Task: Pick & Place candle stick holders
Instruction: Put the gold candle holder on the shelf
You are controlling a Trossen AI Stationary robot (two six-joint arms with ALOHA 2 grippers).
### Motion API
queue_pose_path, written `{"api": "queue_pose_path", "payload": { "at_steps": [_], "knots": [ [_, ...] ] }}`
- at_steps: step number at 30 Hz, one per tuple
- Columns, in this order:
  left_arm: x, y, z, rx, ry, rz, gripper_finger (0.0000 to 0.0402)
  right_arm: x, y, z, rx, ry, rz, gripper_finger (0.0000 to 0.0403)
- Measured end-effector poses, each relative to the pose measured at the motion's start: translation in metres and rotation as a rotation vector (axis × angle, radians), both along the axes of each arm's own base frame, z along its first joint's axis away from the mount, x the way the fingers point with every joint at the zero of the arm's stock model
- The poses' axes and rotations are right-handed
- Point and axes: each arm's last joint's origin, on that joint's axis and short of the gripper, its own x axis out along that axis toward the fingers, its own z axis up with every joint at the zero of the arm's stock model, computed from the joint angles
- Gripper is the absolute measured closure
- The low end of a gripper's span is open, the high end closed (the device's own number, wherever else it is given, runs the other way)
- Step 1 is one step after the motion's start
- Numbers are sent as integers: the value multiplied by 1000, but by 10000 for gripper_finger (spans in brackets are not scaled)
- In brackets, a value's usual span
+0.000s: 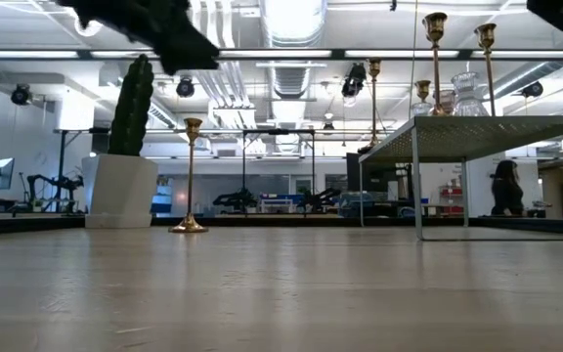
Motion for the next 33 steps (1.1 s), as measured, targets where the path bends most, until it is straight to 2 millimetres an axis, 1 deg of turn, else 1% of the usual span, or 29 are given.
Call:
{"api": "queue_pose_path", "payload": {
  "at_steps": [3,5,11,15,19,22,25,27,29,33],
  "knots": [
    [-20,-10,-10,-29,-19,39,159,-1,0,-2,-1,32,-3,394],
    [-28,-15,-18,-49,-22,63,159,-1,0,-2,-1,30,-2,394],
    [-40,-19,-52,-104,31,155,159,-1,0,-2,2,26,-3,394],
    [-44,-20,-82,-178,93,201,159,0,-1,-1,-2,22,-25,394],
    [-47,-20,-110,-203,149,291,159,0,-1,-1,-2,21,-28,394],
    [-46,-19,-127,-195,108,310,159,0,-1,-1,-7,17,-33,394],
    [-43,-17,-140,-166,11,315,159,0,-1,-1,-18,9,-48,394],
    [-42,-15,-147,-138,-13,340,159,0,-2,-1,-18,9,-52,394],
    [-41,-13,-150,-110,-25,369,159,0,-2,-1,-13,14,-54,394],
    [-36,-10,-158,-98,23,376,159,0,-2,-1,-12,12,-54,394]
  ]
}}
